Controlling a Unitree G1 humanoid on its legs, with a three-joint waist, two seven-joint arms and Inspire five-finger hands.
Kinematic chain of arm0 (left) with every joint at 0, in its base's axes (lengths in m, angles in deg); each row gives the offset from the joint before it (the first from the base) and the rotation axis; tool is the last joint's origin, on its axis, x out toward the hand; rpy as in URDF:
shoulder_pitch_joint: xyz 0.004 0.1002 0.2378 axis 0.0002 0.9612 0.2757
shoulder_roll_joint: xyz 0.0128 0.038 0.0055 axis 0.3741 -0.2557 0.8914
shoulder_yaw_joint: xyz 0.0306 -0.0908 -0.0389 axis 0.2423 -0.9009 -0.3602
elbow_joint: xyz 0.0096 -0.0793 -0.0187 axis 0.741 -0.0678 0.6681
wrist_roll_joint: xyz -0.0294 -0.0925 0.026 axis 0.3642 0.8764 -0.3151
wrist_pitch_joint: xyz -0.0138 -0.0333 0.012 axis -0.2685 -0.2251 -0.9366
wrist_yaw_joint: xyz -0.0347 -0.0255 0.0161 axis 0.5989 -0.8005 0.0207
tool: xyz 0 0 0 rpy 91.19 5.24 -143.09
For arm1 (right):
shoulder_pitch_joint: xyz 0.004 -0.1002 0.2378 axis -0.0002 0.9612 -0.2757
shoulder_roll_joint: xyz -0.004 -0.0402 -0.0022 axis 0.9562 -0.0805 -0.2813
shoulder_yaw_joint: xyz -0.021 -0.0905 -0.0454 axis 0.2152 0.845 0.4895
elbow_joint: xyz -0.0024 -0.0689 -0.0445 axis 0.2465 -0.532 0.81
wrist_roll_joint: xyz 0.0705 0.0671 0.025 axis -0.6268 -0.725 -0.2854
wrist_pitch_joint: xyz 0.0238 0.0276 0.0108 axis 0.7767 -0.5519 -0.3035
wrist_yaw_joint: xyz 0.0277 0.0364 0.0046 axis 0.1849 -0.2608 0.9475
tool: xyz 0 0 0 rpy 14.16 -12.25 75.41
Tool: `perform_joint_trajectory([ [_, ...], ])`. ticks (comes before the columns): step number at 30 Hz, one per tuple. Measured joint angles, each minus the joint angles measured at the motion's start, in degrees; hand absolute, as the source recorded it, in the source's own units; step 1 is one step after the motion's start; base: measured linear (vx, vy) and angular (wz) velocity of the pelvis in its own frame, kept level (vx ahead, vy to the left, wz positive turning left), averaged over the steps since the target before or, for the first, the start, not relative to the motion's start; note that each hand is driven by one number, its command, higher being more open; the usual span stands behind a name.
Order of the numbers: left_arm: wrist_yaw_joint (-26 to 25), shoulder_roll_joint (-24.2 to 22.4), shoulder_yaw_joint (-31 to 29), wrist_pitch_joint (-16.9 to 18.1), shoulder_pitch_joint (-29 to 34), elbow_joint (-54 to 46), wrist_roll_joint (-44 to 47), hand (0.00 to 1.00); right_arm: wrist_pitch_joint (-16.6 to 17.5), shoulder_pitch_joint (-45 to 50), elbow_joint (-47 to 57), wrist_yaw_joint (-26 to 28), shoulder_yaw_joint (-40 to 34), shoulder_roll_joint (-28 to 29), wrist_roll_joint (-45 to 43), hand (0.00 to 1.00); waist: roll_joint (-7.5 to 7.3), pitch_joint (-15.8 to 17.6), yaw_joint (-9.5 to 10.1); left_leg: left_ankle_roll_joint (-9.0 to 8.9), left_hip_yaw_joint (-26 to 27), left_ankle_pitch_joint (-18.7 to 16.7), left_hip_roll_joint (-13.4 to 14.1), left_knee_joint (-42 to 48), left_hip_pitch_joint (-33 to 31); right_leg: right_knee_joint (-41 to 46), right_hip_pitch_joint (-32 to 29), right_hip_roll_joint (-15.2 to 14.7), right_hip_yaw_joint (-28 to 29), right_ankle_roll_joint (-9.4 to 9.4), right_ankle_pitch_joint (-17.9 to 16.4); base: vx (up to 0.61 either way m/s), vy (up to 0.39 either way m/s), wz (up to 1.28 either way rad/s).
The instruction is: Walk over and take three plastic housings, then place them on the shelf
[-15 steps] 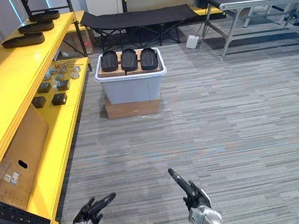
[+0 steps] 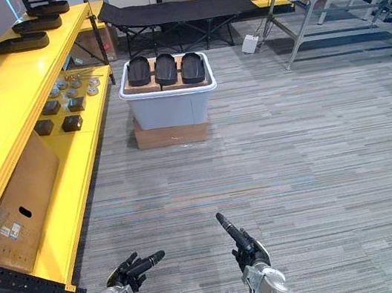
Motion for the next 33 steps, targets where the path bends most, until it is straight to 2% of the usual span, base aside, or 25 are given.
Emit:
perform_joint_trajectory([
  [3,-4.0,-0.98,-0.96,0.23,0.23,0.73,0.49,1.0,-1.1,0.33,-0.92,-0.3,-0.13,0.11,0.0,1.0,0.03,0.05,-0.05,-0.03,-0.18,-0.03,-0.14,-0.01,0.6,0.03,0.65,-0.17,-0.09,0.14,0.18,-0.07,0.017,0.02],
  [5,-4.87,-1.25,-1.91,1.26,0.24,1.26,3.19,1.0,-2.48,0.61,-0.93,-0.29,-0.74,0.58,-0.54,1.0,0.05,0.08,-0.03,0.07,-0.22,0.04,-0.23,-0.03,0.57,0.07,0.61,-0.26,-0.12,0.01,0.29,-0.09,0.015,0.01],
  [10,-5.32,-1.38,-2.33,2.49,0.53,1.51,9.45,1.0,-2.49,1.79,-0.89,-0.47,-1.75,1.44,0.57,1.0,0.08,0.17,0.08,0.77,-0.64,0.47,-0.37,-0.26,0.43,0.34,0.2,-0.43,-0.54,0.0,0.27,-0.09,0.009,0.04],
  [18,-5.05,-1.69,-3.75,2.47,0.64,1.57,18.66,1.0,-2.4,1.95,-1.19,-0.5,-1.8,1.43,0.74,1.0,-0.01,0.27,0.14,1.09,-1.37,0.68,-0.59,-0.3,0.23,-0.28,0.69,-0.49,-1.66,0.03,0.3,-0.01,0.01,0.06],
  [26,-4.43,-1.83,-4.3,2.4,0.58,1.76,18.74,1.0,-1.99,1.61,-2.13,-1.37,-1.87,1.37,2.63,1.0,-0.05,0.3,0.19,1.06,-1.52,0.67,-0.77,-0.3,0.23,-1.07,1.22,-0.48,-1.89,0.19,0.43,0.01,0.004,0.01],
  [33,-1.77,-1.89,-5.48,2.77,0.46,2.57,18.32,1.0,-1.93,1.69,-2.18,-2.75,-1.99,1.28,2.91,1.0,-0.02,0.36,0.12,0.92,-0.68,0.53,-0.74,-0.31,0.56,-0.67,1.02,-0.5,-1.08,0.15,0.45,-0.02,0.012,-0.05],
])
